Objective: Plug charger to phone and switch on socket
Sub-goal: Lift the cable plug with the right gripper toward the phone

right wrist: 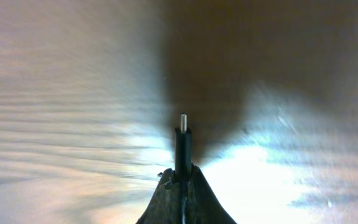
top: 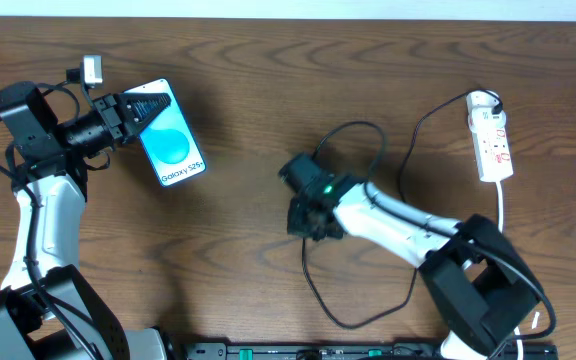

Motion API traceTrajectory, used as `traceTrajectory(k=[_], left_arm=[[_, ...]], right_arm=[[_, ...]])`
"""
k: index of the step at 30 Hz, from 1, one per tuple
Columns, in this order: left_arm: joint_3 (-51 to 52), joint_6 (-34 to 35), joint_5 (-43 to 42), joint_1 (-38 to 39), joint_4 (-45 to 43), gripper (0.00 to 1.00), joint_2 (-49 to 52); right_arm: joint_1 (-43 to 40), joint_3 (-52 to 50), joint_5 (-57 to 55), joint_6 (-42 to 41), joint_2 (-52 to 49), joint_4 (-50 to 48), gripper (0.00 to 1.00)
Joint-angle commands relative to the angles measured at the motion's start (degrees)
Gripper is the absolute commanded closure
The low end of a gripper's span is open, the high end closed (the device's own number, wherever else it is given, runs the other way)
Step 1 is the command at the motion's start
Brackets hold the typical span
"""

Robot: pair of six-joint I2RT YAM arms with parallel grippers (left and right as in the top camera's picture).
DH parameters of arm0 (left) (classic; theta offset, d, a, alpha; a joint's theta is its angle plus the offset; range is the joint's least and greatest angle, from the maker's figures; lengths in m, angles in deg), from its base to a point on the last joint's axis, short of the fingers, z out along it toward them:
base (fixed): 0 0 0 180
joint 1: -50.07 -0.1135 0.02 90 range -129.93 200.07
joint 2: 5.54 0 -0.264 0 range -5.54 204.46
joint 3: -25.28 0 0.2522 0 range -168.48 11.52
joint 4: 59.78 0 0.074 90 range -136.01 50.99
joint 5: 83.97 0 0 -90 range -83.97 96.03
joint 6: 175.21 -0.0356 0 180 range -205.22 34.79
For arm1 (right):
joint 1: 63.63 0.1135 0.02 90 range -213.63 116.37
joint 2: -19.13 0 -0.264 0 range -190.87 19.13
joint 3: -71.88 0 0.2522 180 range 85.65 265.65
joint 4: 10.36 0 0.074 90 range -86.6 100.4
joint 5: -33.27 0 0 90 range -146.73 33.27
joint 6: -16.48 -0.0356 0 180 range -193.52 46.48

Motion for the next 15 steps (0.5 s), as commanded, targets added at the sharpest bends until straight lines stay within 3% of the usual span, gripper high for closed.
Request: traceTrajectory(k=[1, 6, 10, 15], left_arm=[[-1.6, -0.4, -2.2, -0.1, -0.3, 0.93, -1.3], [-1.6, -0.4, -2.2, -0.1, -0.3, 0.93, -1.3], [-1.6, -0.4, -2.2, -0.1, -0.3, 0.93, -1.3], [-1.6, -0.4, -2.2, -0.1, -0.3, 0.93, -1.3]], right_arm=[[-5.5, 4.7, 15.8, 9.6, -0.2, -0.9, 0.99], [-10.7, 6.1, 33.5, 13.3, -0.2, -4.7, 0.99], [-14.4, 6.1, 55.2, 19.5, -0.2, -16.5, 0.99], [-15.8, 6.1, 69.3, 24.3, -0.2, -27.9, 0.99]])
